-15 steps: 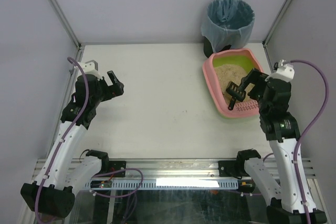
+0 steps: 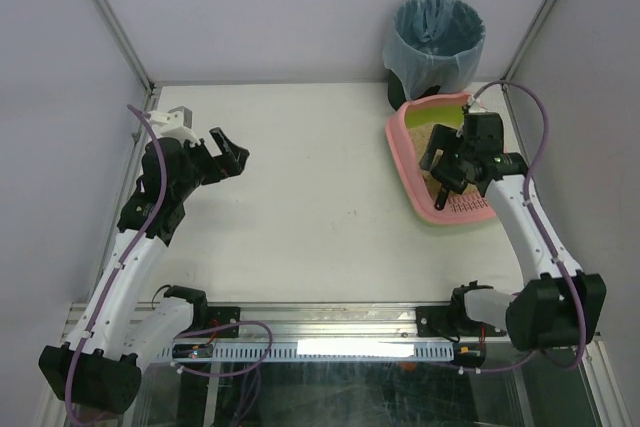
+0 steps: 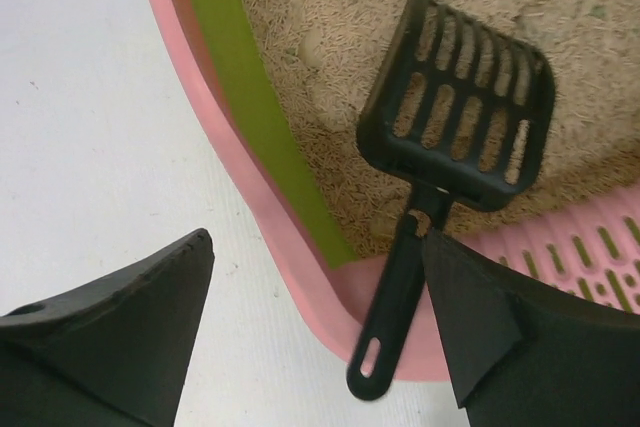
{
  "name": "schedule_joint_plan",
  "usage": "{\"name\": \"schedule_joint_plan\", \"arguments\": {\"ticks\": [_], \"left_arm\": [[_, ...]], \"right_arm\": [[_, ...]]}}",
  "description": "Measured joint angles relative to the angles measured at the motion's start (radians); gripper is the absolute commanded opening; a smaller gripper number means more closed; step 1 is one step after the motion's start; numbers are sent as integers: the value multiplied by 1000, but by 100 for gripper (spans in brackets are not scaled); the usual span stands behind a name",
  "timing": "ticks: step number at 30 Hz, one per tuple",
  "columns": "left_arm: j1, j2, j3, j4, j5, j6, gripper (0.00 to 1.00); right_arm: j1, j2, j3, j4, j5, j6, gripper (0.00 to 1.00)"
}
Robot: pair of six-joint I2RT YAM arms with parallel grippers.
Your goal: Clean the litter box
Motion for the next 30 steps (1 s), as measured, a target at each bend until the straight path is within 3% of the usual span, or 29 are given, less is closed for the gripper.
{"name": "schedule_joint_plan", "arguments": {"ticks": [5, 12, 18, 24, 30], "left_arm": [[0, -7, -9, 10, -8, 3, 99], [0, -53, -45, 15, -35, 9, 99], [0, -47, -45, 19, -34, 23, 99], [0, -24, -45, 18, -33, 35, 99], [0, -18, -45, 18, -24, 38, 99]], "right_arm": [[68, 139, 18, 80, -6, -11, 81], [114, 299, 71, 226, 2, -75, 55], [117, 369, 96, 287, -10, -114, 47], [143, 424, 97, 297, -55, -136, 29], [151, 461, 102, 309, -69, -152, 21]]}}
